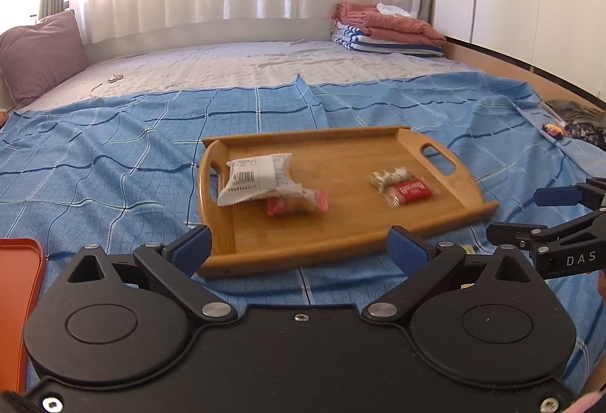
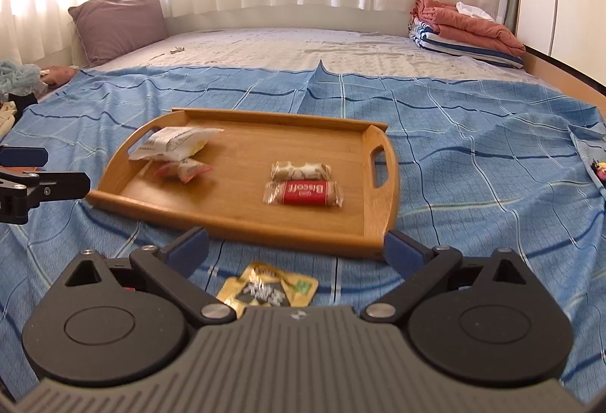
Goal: Organize snacks
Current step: 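Move both tools back over the remaining snack pile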
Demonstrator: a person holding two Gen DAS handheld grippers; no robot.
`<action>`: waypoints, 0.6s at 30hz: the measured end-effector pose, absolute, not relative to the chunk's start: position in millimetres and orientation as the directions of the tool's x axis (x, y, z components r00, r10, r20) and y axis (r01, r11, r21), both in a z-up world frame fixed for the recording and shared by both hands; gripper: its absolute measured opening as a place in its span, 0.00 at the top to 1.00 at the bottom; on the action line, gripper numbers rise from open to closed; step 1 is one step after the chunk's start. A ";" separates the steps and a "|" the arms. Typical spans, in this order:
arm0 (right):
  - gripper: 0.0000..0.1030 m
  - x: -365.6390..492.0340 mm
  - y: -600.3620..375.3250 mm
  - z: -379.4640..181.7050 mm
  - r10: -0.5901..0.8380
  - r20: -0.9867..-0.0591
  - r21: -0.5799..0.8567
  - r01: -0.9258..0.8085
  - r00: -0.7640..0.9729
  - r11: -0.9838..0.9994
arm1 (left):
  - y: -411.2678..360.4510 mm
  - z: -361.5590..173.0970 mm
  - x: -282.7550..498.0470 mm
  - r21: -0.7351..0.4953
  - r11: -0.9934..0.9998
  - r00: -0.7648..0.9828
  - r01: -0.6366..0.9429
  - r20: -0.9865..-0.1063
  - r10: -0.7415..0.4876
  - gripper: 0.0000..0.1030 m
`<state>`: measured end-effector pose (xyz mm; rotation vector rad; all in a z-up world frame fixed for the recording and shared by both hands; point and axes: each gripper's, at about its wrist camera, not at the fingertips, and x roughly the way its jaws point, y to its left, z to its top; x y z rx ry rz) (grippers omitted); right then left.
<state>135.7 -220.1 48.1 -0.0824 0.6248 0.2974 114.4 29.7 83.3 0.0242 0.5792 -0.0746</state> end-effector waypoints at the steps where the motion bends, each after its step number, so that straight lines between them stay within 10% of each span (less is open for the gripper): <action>1: 0.01 127.8 -221.6 46.6 0.250 -0.582 0.010 -0.300 0.774 0.954 | 28.3 81.8 105.0 0.004 0.997 0.840 0.079 -0.539 -0.064 0.04; 18: 0.01 69.7 -232.0 10.1 0.226 -0.601 -0.044 -0.314 0.766 0.948 | 5.9 29.4 30.9 -0.085 0.995 0.807 0.060 -0.583 -0.098 0.03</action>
